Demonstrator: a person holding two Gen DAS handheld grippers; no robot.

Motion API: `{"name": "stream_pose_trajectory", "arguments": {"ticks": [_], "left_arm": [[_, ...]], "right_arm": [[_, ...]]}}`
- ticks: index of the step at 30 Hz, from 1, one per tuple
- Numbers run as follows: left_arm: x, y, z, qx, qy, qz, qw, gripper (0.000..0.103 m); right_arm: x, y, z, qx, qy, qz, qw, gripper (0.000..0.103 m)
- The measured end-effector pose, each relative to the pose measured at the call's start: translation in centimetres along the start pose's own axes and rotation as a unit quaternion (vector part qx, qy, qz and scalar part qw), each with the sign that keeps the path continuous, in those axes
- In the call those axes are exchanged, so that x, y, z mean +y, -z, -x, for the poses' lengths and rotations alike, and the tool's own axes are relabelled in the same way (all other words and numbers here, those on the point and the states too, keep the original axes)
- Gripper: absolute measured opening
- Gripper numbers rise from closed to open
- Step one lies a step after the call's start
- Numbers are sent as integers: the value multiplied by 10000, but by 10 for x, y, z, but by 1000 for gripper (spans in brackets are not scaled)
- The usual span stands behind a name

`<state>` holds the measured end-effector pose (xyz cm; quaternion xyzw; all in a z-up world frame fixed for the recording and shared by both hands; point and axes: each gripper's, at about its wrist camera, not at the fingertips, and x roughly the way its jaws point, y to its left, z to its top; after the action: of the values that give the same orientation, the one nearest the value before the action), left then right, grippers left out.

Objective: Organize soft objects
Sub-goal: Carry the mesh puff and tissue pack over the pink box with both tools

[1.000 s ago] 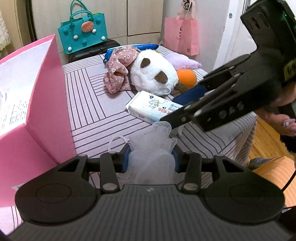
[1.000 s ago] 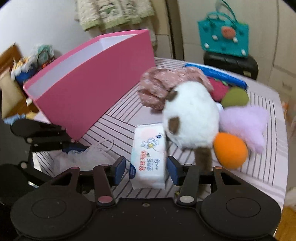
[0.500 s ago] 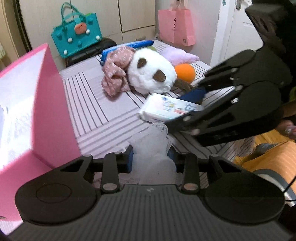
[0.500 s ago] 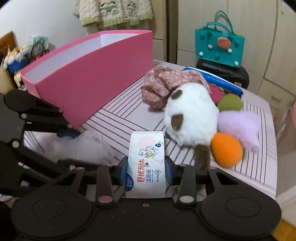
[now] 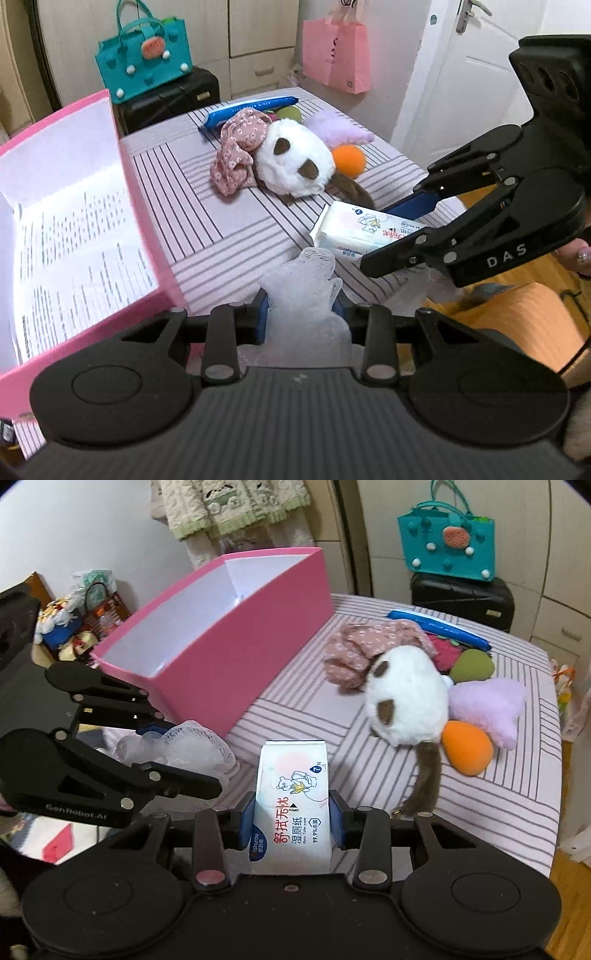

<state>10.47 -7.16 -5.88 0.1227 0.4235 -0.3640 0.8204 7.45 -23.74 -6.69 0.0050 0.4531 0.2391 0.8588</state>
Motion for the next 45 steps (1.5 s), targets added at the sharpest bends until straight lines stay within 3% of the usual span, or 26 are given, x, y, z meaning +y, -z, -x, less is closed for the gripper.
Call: {"name": "stream_pose_trajectory", "arguments": {"ticks": [13,17,29,37,45], "left_arm": [[18,13,58,502,398,298,9975,32],[30,14,81,335,294,291,9986,32],[101,-13,117,-706,-90,684,9951,32],[161,-57,89,-834,-563,920,9907,32],[231,-97,31,-342,-1161,1424,9824,32]], "right_arm": [[52,-25,18,556,-753,32,9956,45],[66,-40,21,546,-943,183,9939,45],[77,-113,19,-266,-1113,586,9917,45],[82,-176,-29,-688,-322,1393,9873,45],[70,-228,-104,-257,274,1825,9825,45]]}}
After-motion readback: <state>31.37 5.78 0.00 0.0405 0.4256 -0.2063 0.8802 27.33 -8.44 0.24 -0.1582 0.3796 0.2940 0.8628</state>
